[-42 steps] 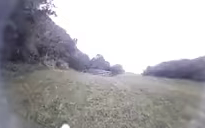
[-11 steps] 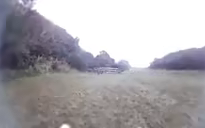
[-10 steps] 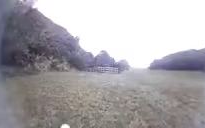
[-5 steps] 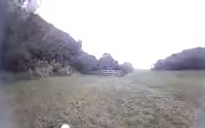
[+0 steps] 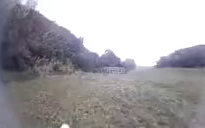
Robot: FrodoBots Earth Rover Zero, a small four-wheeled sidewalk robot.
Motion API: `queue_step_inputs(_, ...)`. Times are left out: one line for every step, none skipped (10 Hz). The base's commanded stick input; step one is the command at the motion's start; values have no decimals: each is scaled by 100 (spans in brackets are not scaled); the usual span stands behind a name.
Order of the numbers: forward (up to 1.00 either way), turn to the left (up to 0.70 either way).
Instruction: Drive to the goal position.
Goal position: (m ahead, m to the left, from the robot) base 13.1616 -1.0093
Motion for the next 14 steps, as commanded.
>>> queue_step_inputs(70,0)
queue_step_inputs(70,0)
queue_step_inputs(70,0)
queue_step_inputs(70,0)
queue_step_inputs(70,0)
queue_step_inputs(70,0)
queue_step_inputs(70,0)
queue_step_inputs(70,0)
queue_step_inputs(70,0)
queue_step_inputs(70,0)
queue_step_inputs(70,0)
queue_step_inputs(70,0)
queue_step_inputs(70,0)
queue_step_inputs(70,0)
